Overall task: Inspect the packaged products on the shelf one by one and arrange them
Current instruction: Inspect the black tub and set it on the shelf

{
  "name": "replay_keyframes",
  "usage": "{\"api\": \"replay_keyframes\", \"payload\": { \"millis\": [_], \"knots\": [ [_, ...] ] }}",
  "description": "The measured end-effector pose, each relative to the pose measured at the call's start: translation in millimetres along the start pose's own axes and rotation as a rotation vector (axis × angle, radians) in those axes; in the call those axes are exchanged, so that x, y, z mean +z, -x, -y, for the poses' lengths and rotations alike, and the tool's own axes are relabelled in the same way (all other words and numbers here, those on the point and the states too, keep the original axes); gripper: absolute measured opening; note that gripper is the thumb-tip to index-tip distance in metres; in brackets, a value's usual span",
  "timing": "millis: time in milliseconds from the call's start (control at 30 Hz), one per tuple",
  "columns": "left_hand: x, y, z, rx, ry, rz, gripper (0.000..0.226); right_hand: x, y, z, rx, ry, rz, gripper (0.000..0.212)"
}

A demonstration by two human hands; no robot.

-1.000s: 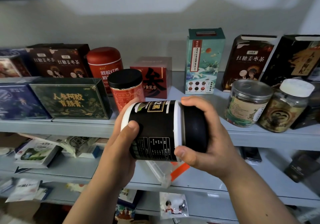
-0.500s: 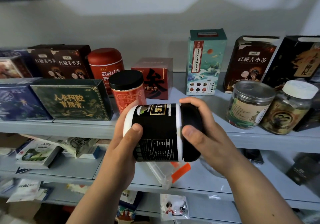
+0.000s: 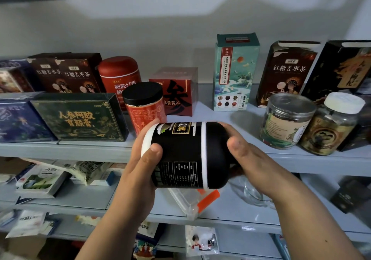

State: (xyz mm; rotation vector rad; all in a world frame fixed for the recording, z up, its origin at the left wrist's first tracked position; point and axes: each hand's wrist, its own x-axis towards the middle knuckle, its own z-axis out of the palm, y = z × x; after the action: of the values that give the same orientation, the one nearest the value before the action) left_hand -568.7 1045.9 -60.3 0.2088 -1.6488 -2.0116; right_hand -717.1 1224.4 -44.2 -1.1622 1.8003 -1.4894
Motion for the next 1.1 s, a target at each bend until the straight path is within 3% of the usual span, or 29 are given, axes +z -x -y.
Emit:
{"api": "replay_keyframes", "payload": {
  "millis": [100,200,333,500,800,967,1100],
  "knots": [
    [-1,-2,0,-0.022,0.045,-0.025,0.094,1,4,1,-0.137,0.065,0.022,0.107],
    [0,-3,2,-0.01,0.045,-0.025,0.091,3,2,0,-0.209,0.263,0.007,0.107],
    [4,-2,3,0.07,-0.037,-0.016,0.077,7,-2,-3,-0.124,0.029,-0.1,0.076],
    [3,-3,5,0.066,-0.009,-0.03,0.07,10,-4,-12,-0.133,-0.027,-0.049,0.101],
    [9,-2,12,0.126,0.014,-0.079,0.072,22,-11,-16,-0.264,-0.1,-0.143,0.079],
    [23,2,17,0.335,-0.052,-0.15,0.071,43,-15,-21,-0.073,-0.431,-0.253,0.056],
    [26,0,21,0.387,-0.063,-0.155,0.067,59,-18,-20,0.007,-0.722,-0.279,0.067]
  ]
}}
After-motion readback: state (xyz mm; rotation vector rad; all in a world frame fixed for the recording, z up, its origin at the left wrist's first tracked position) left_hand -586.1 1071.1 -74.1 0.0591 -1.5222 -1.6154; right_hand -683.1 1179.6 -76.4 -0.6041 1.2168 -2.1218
